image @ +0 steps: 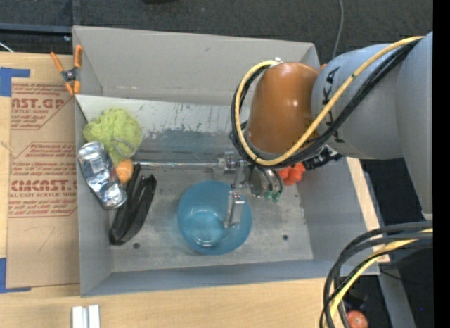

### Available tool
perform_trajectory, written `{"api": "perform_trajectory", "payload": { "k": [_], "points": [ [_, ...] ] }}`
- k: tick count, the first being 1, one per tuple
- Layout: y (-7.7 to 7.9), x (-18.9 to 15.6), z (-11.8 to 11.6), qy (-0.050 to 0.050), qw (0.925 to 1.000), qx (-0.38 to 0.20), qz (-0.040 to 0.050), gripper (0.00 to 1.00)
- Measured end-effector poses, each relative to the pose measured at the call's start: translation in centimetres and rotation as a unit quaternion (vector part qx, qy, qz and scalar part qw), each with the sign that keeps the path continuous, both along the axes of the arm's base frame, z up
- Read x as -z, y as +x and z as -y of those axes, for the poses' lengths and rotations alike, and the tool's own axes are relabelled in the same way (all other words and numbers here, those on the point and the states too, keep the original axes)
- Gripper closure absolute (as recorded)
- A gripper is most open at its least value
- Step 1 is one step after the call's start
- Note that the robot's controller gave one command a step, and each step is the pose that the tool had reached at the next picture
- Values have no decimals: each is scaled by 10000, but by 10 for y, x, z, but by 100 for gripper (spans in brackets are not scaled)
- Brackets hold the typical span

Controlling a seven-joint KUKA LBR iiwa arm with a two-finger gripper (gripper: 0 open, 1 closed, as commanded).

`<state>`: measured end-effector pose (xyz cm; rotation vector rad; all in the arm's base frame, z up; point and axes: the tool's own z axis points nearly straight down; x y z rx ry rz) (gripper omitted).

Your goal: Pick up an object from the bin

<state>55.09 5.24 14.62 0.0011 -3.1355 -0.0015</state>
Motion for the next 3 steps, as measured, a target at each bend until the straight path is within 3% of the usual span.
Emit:
{"api": "perform_trajectory", "payload": {
  "k": [1, 2, 3],
  "points": [
    [2, -5, 0, 2, 10000, 4, 36, 0],
    [41, 76, -18, 9, 9992, 401, 33, 0],
    [42, 76, -13, 12, 9989, 458, 79, 0]
  ]
}}
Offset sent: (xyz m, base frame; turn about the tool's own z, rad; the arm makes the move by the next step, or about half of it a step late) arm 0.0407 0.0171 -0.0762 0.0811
